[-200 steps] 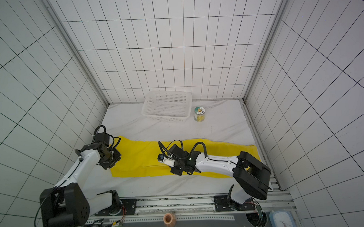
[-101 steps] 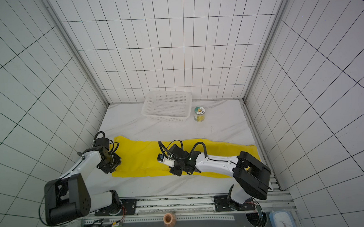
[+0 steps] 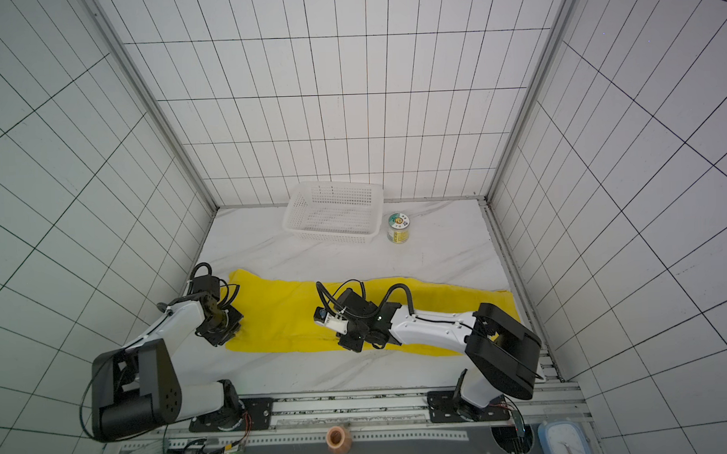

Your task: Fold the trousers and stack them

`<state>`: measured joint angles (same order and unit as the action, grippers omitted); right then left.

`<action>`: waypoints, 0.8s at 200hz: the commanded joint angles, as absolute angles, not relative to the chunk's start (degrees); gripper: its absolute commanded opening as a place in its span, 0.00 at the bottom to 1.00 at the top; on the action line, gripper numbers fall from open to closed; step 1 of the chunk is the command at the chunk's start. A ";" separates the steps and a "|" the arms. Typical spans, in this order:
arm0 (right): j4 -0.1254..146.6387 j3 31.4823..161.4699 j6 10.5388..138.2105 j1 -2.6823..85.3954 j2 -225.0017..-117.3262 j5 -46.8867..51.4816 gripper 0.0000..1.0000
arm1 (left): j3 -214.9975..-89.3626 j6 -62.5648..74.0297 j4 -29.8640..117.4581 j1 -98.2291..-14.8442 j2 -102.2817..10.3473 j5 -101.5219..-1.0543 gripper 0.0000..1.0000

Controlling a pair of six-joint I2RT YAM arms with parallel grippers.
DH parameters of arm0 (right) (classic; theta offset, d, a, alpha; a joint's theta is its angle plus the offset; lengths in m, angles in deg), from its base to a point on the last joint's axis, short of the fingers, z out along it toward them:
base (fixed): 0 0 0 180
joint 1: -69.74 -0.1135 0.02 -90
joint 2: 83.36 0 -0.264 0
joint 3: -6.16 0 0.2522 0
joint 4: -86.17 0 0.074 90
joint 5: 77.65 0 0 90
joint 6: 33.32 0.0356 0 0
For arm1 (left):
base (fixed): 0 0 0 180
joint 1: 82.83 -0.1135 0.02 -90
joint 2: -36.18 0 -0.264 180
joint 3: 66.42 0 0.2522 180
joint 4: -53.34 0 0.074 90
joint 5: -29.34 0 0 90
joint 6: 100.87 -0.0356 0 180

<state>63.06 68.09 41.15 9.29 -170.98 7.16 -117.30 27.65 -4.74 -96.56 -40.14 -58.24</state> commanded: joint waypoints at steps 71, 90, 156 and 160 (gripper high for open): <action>64.84 76.95 39.10 8.39 -177.93 6.97 0.27 | -122.86 23.19 -9.42 -96.78 -38.68 -60.62 0.00; 64.78 77.62 38.84 8.35 -179.23 7.51 0.29 | -124.47 22.79 -11.64 -96.73 -38.38 -59.79 0.00; 65.02 75.93 38.79 8.30 -179.54 7.07 0.34 | -129.62 23.52 -23.30 -95.42 -32.34 -62.46 0.00; 65.02 75.71 38.83 8.30 -179.52 6.93 0.34 | -129.39 23.64 -23.44 -95.12 -32.09 -62.55 0.00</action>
<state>64.94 72.81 39.62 8.92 -179.28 7.57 -127.95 23.17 -18.18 -96.08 -34.02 -59.49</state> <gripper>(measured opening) 0.343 0.050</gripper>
